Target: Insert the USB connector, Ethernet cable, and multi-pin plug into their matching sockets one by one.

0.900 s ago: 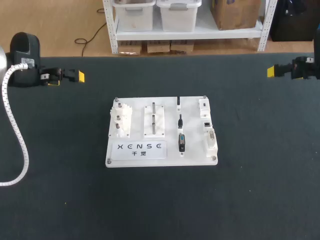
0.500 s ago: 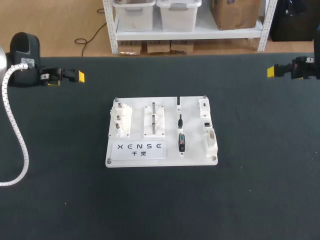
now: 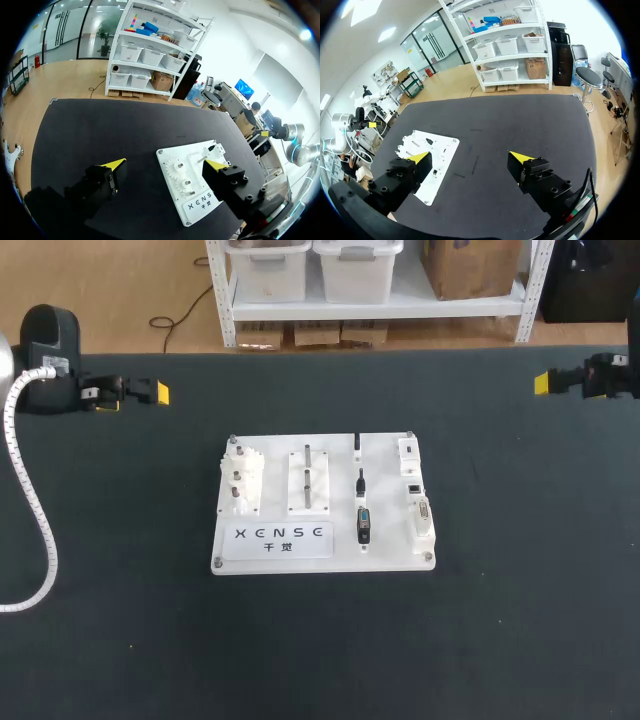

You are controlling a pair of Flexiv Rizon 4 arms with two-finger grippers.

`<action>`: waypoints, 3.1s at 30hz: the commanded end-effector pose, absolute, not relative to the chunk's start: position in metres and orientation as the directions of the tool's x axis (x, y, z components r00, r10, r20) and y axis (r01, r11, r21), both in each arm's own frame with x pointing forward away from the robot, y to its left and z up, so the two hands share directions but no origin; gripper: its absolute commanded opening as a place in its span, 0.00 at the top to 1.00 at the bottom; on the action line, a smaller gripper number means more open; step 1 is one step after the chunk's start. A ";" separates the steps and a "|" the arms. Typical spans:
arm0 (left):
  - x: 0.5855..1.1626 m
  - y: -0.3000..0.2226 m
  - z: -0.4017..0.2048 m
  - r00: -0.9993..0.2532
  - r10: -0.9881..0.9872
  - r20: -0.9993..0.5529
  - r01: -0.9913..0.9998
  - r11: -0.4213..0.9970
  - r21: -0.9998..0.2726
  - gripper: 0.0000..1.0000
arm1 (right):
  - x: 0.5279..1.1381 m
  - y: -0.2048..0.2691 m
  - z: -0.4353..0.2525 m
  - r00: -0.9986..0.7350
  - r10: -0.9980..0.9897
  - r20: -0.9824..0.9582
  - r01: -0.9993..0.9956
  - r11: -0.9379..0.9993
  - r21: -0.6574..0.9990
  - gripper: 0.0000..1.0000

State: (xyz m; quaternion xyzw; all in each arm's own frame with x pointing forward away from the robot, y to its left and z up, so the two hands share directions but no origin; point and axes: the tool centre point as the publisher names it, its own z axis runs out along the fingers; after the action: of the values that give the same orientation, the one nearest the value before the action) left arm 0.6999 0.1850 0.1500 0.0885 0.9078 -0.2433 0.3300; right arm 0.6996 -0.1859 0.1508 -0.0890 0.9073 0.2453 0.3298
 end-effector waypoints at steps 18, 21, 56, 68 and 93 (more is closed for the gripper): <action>0.700 0.185 0.150 -0.767 0.000 -0.642 0.321 0.866 -0.383 0.00 | 0.700 -0.186 0.150 -0.766 0.000 -0.642 -0.324 0.863 0.386 0.00; 0.700 0.185 0.150 -0.767 0.000 -0.642 0.321 0.866 -0.383 0.00 | 0.700 -0.186 0.150 -0.766 0.000 -0.642 -0.324 0.863 0.386 0.00; 0.700 0.185 0.150 -0.767 0.000 -0.642 0.321 0.866 -0.383 0.00 | 0.714 0.022 0.122 -0.956 -0.147 -0.255 -0.154 0.988 0.010 0.00; 0.700 0.185 0.150 -0.767 0.000 -0.642 0.321 0.866 -0.383 0.00 | 0.718 0.040 0.101 -0.952 -0.110 -0.286 -0.128 0.991 0.043 0.00; 0.700 0.185 0.150 -0.767 0.000 -0.642 0.321 0.866 -0.383 0.00 | 0.747 0.067 0.075 -0.986 0.038 -0.162 0.031 0.999 0.045 0.00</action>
State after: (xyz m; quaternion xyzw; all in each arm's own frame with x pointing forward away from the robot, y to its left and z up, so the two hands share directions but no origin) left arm 0.6999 0.1850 0.1500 0.0885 0.9078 -0.2433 0.3300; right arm 0.7318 0.0570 0.0823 0.0149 0.9935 0.0287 0.1091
